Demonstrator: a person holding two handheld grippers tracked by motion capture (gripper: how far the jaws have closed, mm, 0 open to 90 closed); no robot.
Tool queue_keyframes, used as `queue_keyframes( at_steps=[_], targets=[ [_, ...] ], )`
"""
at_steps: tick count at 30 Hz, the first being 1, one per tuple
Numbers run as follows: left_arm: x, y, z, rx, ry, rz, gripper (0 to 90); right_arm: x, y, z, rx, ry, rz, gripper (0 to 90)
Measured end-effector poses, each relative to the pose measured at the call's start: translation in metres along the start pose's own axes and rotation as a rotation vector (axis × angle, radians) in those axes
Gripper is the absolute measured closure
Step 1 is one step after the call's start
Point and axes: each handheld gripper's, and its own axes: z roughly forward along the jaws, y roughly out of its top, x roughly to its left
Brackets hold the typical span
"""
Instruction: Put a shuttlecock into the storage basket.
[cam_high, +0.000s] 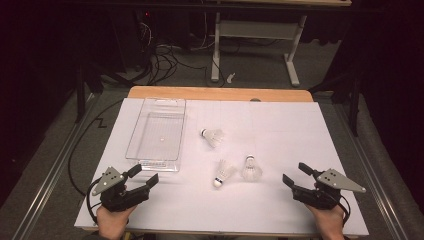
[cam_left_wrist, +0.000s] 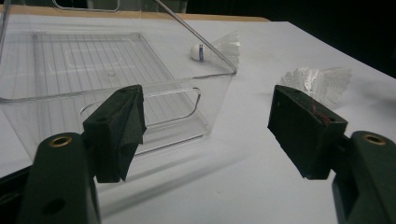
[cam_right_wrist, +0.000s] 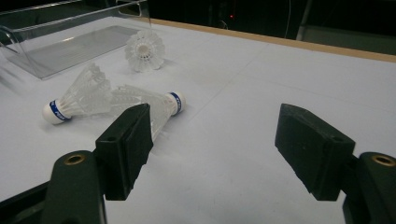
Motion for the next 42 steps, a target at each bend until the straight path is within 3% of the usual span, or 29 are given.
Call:
queue_keyframes(
  at_steps=[42],
  targets=[
    [0.0006, 0.0059, 0.0044, -0.001, 0.007, 0.004, 29.0, -0.0019, -0.0003, 0.0004, 0.006, -0.004, 0.022, 27.9]
  ],
)
